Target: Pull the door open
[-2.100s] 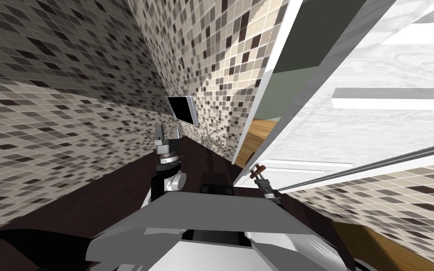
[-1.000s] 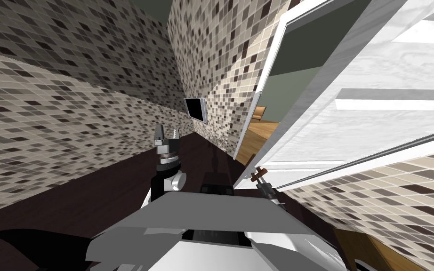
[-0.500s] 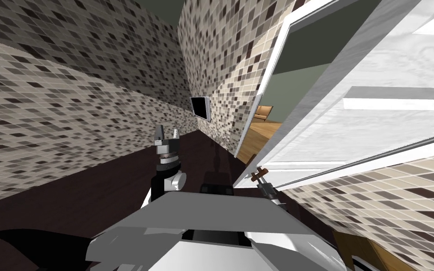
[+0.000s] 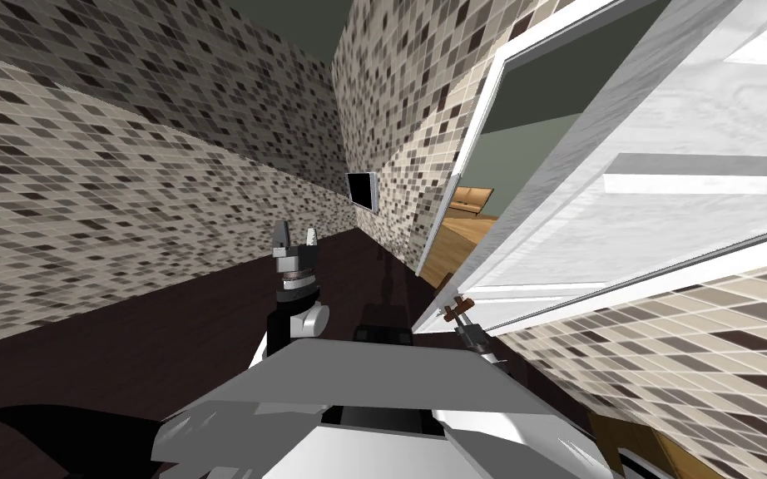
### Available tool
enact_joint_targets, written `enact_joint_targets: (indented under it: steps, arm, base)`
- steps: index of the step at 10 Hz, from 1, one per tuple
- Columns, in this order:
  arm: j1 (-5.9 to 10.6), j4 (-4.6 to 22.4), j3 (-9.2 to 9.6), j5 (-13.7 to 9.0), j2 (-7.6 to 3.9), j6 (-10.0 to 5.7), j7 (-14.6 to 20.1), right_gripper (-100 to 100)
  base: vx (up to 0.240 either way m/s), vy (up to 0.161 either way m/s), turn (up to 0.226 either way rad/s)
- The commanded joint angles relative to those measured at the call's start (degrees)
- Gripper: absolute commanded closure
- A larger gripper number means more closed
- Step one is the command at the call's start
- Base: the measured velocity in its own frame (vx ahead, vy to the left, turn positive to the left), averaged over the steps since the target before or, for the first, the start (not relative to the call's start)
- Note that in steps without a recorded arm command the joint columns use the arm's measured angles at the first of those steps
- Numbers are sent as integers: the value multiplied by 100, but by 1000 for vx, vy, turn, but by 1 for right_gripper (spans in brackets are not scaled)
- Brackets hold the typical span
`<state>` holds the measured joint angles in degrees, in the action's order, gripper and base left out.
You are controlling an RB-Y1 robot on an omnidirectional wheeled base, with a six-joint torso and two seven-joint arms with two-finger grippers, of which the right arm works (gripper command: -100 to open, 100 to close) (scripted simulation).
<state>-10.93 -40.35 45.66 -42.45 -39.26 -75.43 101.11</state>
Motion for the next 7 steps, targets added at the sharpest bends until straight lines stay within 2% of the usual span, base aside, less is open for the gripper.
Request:
enact_joint_targets:
  steps: [1, 3, 7]
  arm:
    - [-3, 44, 28, 8, -7, -36, 30, 100]
    - [19, 101, 62, 12, 4, -75, 58, 100]
    - [63, 276, 157, 10, 4, -214, 152, 100]
  base:
    - [-185, -56, 75]
    - [-107, -42, 73]
    - [-221, -76, 180]
